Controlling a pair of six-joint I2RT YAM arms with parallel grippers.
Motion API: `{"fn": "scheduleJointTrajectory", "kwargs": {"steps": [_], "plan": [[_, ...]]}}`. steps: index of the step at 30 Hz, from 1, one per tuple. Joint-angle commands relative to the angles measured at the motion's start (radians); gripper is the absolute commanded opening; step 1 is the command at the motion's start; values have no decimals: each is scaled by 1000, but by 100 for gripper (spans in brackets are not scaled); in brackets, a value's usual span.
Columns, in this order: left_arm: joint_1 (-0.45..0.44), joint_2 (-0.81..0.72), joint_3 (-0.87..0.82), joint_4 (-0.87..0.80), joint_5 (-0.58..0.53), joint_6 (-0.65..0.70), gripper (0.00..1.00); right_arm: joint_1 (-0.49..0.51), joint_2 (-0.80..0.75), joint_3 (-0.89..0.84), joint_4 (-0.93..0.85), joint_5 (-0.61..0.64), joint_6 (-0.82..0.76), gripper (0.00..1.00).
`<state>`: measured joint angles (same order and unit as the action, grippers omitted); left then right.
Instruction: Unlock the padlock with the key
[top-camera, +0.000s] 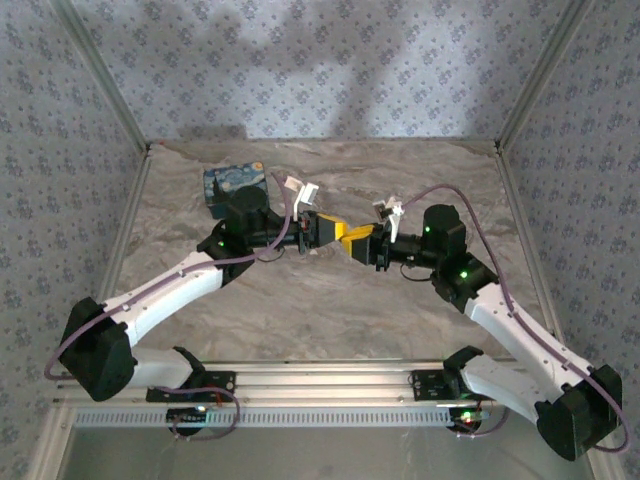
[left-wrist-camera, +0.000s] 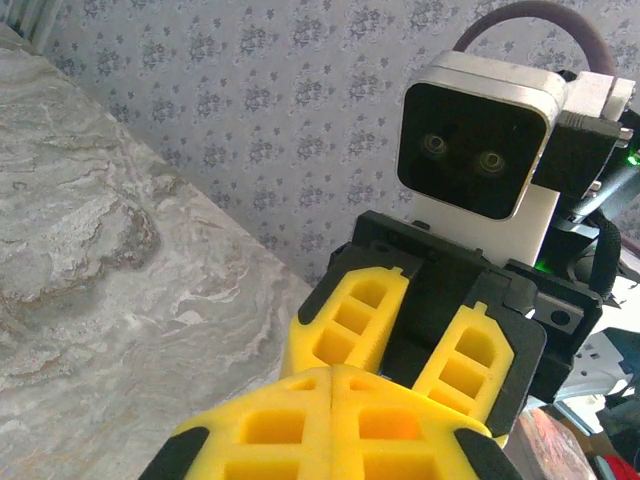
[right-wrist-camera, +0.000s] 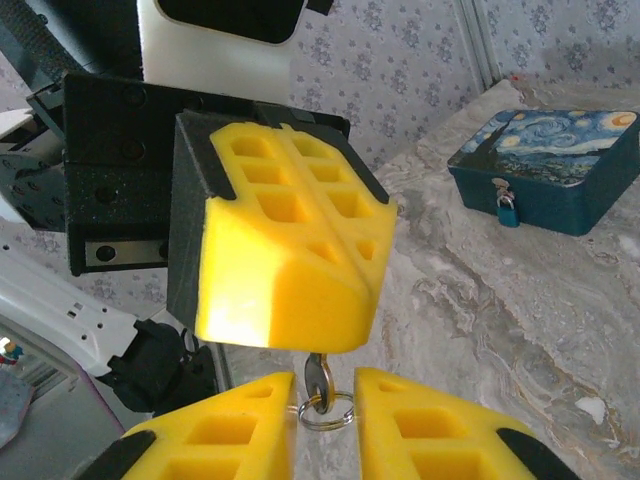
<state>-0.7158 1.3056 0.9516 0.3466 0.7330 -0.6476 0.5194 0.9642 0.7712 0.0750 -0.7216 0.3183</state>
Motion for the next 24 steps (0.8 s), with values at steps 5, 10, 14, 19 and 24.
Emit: {"fn": "scheduleJointTrajectory", "kwargs": {"steps": [5,10,14,19,24], "plan": [[-10,-10,29,8,-6,11,0,8,20,18,31,-1,16,25],[-9,-12,27,7,-10,13,0,14,29,18,32,4,18,25],[-10,-14,27,6,-14,13,0,16,37,18,31,5,18,25],[-9,-17,26,1,-17,16,0,19,39,17,31,15,19,21],[-10,-19,25,-11,-27,24,0,13,31,18,5,15,12,32]]}}
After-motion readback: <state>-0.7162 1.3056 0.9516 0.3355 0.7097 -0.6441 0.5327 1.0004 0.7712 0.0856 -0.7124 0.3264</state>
